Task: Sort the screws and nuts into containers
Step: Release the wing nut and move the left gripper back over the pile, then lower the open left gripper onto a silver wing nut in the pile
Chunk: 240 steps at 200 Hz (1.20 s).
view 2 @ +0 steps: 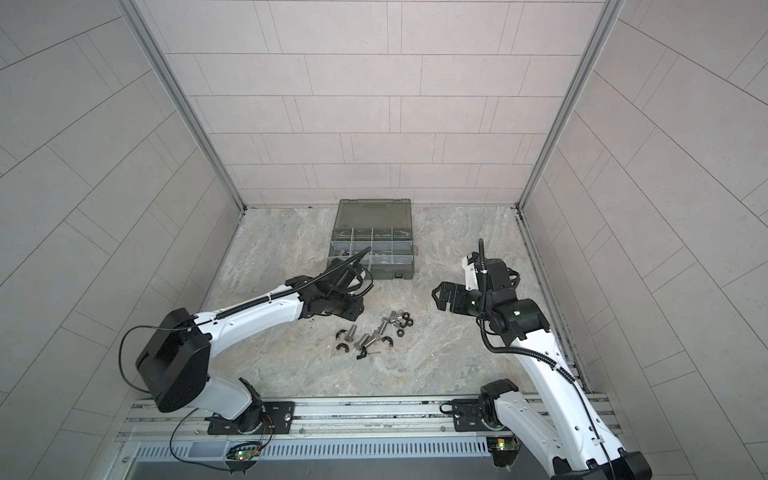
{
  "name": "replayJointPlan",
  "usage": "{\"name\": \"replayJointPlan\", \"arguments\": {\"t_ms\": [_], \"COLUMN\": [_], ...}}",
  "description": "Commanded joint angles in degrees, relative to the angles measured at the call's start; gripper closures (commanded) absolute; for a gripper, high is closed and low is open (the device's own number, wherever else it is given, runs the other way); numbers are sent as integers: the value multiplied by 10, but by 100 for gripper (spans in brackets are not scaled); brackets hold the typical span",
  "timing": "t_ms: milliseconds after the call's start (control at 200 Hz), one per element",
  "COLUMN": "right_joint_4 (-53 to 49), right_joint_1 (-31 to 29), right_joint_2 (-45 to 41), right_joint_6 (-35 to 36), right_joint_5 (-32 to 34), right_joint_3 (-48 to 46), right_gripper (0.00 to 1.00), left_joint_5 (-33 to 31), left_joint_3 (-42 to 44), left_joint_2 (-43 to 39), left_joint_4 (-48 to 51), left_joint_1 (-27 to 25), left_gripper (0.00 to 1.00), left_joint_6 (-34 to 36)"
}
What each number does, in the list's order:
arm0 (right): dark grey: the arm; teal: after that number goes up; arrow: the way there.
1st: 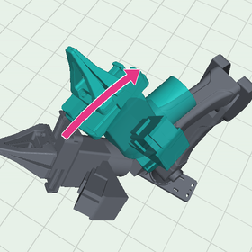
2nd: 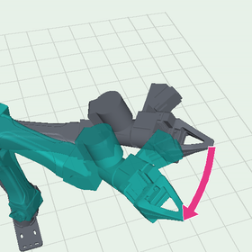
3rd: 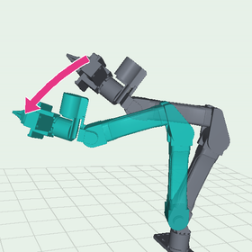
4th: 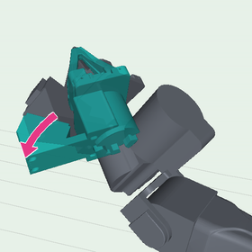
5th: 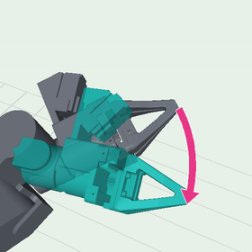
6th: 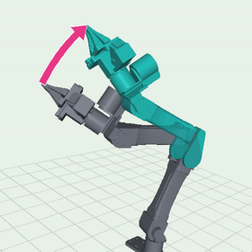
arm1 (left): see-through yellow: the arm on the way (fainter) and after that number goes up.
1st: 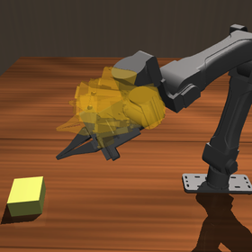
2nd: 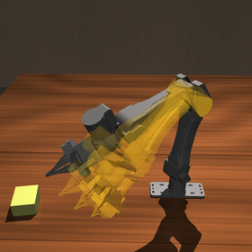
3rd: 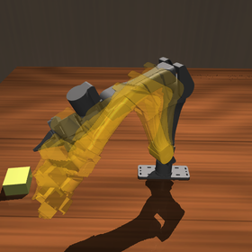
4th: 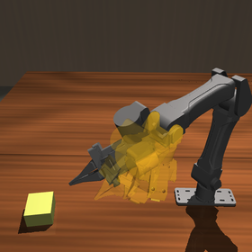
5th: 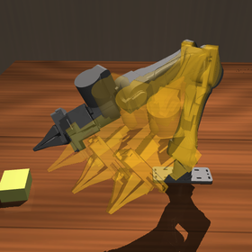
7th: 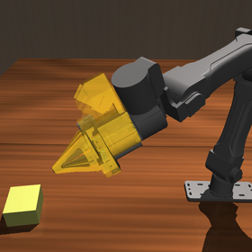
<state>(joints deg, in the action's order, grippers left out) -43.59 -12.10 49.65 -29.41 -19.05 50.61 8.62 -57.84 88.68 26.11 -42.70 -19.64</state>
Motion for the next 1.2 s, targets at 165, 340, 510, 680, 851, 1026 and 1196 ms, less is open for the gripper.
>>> {"name": "replayJointPlan", "arguments": {"t_ms": [165,340,510,680,851,1026,1196], "right_joint_4": [-2,-3,-15,-24,-33,-40,-47], "right_joint_1": [-1,2,8,14,16,18,18], "right_joint_2": [17,9,0,-14,-26,-31,-36], "right_joint_6": [8,8,13,15,17,19,18], "right_joint_5": [25,36,38,35,32,28,20], "right_joint_3": [9,10,12,12,12,12,8], "right_gripper": [1,1,1,1,1,1,1], "left_joint_5": [8,0,-5,-9,-9,-12,-16], "left_joint_3": [-73,-129,-164,-177,-184,-199,-206], "left_joint_2": [82,140,179,201,220,239,250], "left_joint_4": [0,0,4,8,8,14,23], "left_joint_1": [-45,-66,-70,-73,-79,-86,-92], "left_gripper": [56,56,56,56,56,56,56], "left_joint_6": [4,-1,-5,-5,-6,-6,-6]}}
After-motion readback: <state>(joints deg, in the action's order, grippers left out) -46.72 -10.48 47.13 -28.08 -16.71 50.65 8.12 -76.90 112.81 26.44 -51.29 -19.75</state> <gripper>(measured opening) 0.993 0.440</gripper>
